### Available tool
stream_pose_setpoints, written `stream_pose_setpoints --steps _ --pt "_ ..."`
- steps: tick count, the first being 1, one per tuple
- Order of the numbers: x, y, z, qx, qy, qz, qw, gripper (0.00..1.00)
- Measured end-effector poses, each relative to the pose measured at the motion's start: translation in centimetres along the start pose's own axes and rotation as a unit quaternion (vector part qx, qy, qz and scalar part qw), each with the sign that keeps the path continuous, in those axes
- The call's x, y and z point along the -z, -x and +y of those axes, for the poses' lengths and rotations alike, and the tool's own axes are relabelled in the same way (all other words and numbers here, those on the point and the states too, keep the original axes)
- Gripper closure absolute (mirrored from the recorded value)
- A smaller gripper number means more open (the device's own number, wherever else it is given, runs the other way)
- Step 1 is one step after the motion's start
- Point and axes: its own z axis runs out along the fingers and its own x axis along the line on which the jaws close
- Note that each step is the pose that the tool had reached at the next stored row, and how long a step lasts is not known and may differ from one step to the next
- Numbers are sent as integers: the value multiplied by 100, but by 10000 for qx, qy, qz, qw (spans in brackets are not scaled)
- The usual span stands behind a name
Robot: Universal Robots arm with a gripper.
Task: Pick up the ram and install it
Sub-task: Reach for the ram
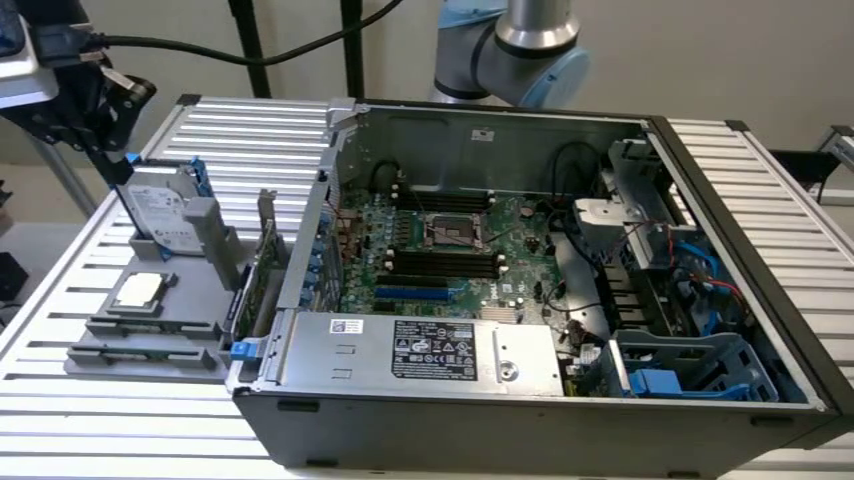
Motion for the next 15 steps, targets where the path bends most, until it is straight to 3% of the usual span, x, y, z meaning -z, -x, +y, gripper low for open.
stream_pose_setpoints --steps 4,15 --pt "1 -141 -50 1 -2 0 10000 89" --pt "3 -171 -349 1 -5 -1 10000 89"
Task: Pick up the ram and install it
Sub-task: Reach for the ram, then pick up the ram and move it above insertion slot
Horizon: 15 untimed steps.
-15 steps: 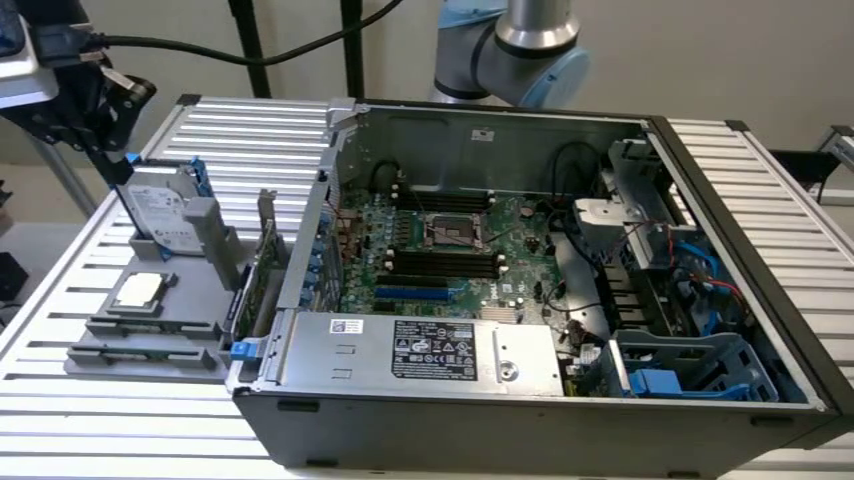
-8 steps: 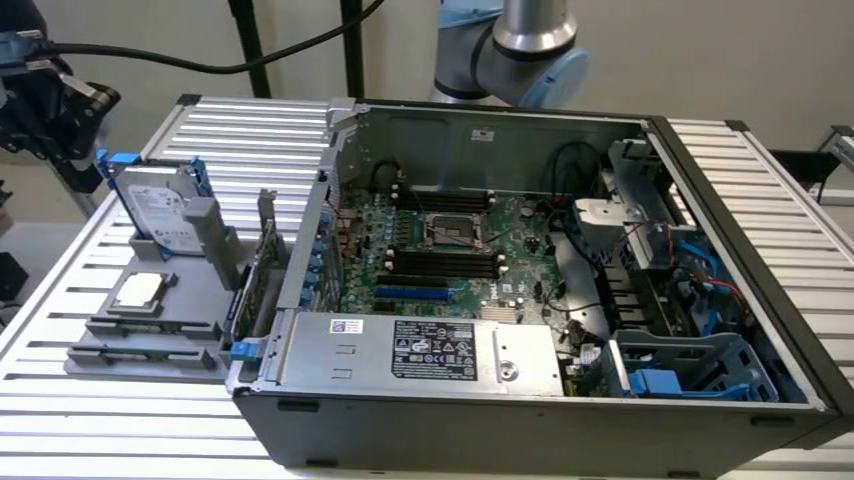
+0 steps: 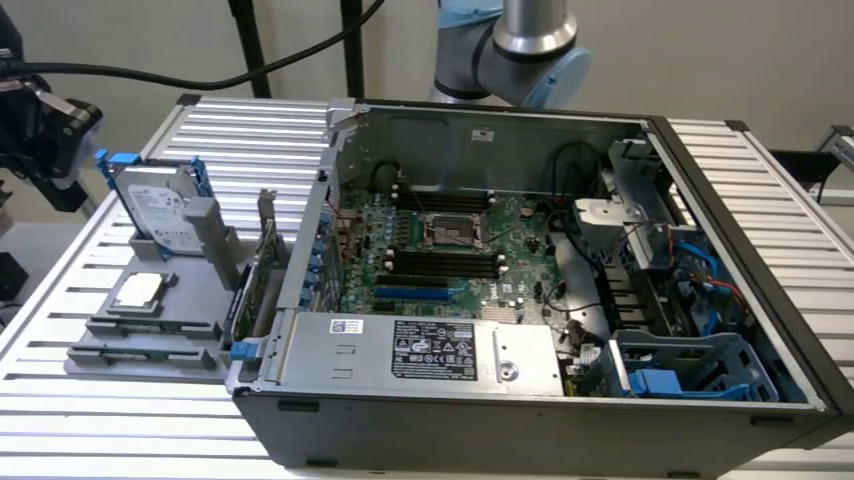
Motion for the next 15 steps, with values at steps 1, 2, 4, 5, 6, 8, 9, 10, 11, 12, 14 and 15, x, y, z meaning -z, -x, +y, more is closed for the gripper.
stream_pose_setpoints --steps 1,2,4,5,6,8,9,10,11,12,14,15 --pt "0 -6 -18 0 -2 0 10000 89" --pt "0 -10 -35 0 -4 0 10000 89" --pt "0 -14 -50 0 -5 0 10000 89" --pt "0 -13 -50 0 -5 0 10000 89" --pt "0 -14 -50 0 -5 0 10000 89" --pt "0 -13 -50 0 -5 0 10000 89" --pt "0 -13 -50 0 -5 0 10000 89" --pt "0 -13 -50 0 -5 0 10000 89" --pt "0 -13 -50 0 -5 0 10000 89" --pt "0 -13 -50 0 -5 0 10000 89" --pt "0 -13 -50 0 -5 0 10000 89" --pt "0 -13 -50 0 -5 0 10000 89"
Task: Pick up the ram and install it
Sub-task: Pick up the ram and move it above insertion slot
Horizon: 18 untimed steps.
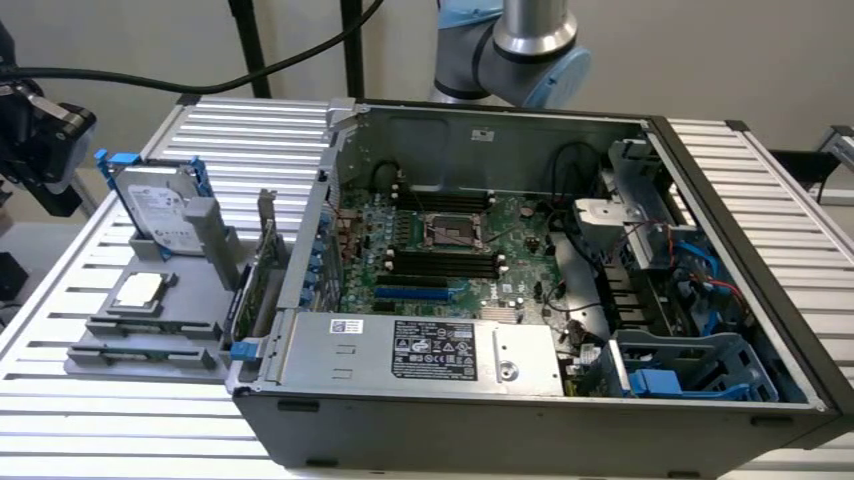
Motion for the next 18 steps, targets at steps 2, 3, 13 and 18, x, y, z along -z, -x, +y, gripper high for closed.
stream_pose_setpoints --steps 2,3,13,18 --pt "0 0 0 0 0 0 10000 89" --pt "0 0 0 0 0 0 10000 89" --pt "0 0 0 719 14 27 9974 89" --pt "0 0 0 1174 23 43 9931 89"
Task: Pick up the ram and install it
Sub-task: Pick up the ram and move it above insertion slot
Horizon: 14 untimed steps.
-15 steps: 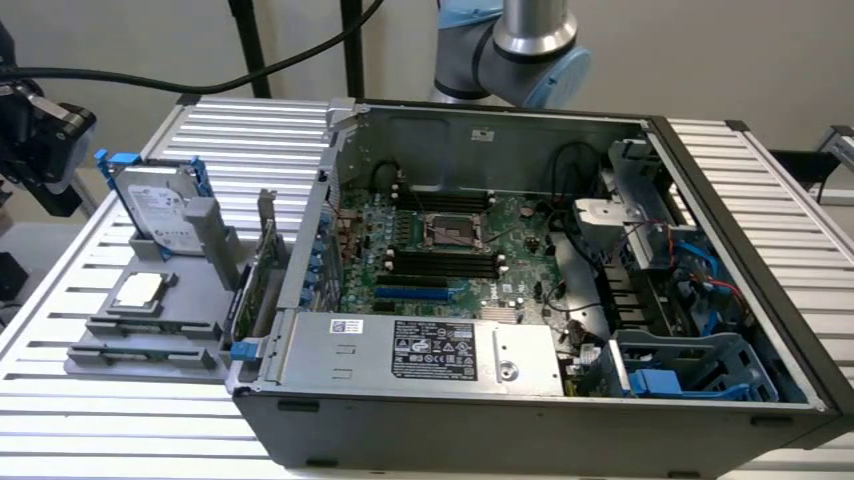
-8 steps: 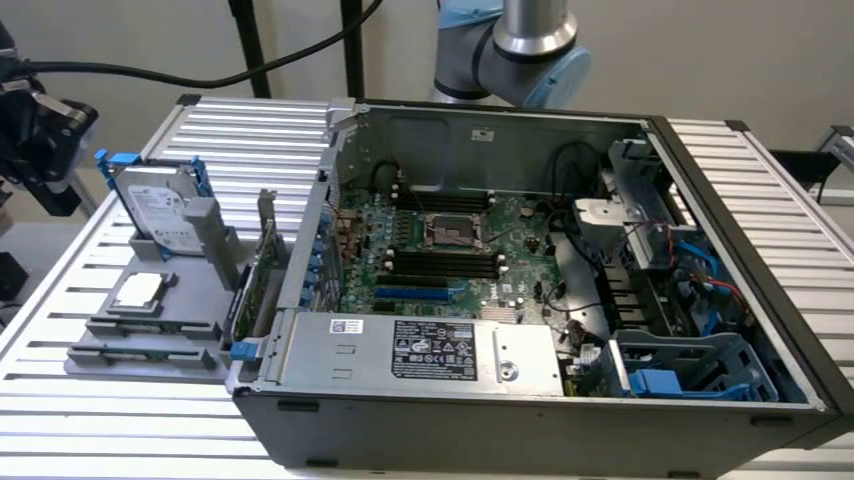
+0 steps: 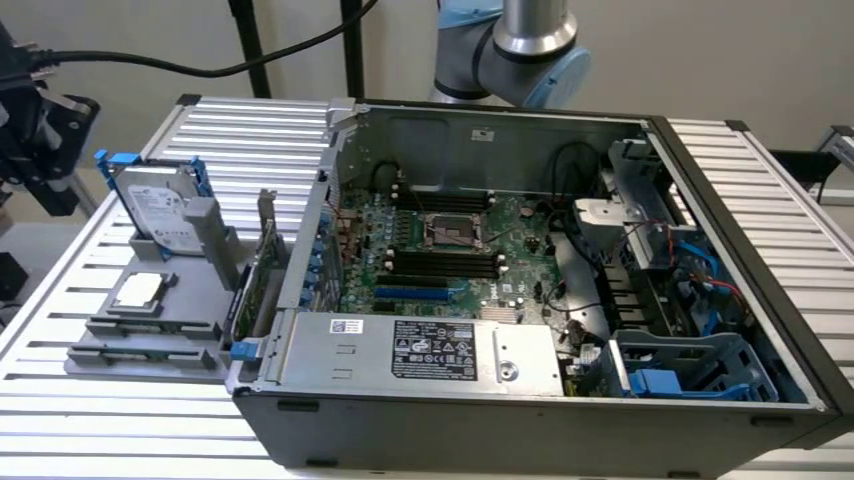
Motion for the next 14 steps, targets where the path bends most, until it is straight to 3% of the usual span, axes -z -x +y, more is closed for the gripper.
stream_pose_setpoints --steps 3,7,11,14 --pt "0 0 0 270 5 10 9996 89" --pt "-1 0 0 631 13 23 9980 89" --pt "-1 0 0 997 20 37 9950 89" --pt "-2 0 0 1265 25 47 9920 89"
